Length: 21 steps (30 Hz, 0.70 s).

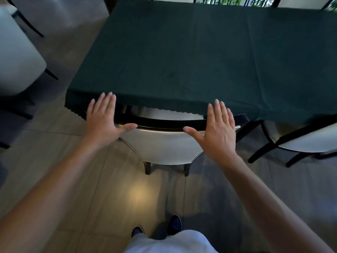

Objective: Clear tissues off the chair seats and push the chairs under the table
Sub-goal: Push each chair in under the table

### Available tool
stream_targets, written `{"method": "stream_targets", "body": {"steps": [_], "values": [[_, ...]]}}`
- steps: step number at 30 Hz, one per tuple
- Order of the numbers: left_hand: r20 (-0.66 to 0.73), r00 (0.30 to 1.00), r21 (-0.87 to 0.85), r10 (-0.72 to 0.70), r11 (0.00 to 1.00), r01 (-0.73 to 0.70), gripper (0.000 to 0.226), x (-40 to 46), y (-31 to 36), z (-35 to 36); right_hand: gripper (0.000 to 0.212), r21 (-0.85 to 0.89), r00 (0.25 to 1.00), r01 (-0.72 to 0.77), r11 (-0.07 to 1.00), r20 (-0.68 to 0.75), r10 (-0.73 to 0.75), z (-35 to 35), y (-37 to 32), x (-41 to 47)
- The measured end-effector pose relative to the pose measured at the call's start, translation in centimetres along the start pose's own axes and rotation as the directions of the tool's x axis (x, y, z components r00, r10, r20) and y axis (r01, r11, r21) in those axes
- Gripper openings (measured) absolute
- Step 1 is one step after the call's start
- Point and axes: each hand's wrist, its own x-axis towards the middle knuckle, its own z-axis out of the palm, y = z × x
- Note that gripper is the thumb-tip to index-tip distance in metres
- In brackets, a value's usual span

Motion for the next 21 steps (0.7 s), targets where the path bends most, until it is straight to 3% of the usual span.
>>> {"method": "stream_targets", "body": {"steps": [10, 21], "values": [[0.074, 0.995, 0.019, 0.066, 0.998, -0.068, 0.137, 5.7, -7.4, -1.2, 0.110, 0.061, 0.998, -0.049, 0.997, -0.034, 0.052, 1.1, -7.2, 2.5], [-0.074, 0.991, -0.070, 0.114, 0.990, -0.119, 0.130, 15.5, -9.2, -3.4, 0.110, -0.001, 0.991, -0.134, 0.991, -0.030, 0.134, -2.1, -9.6, 11.7]]}}
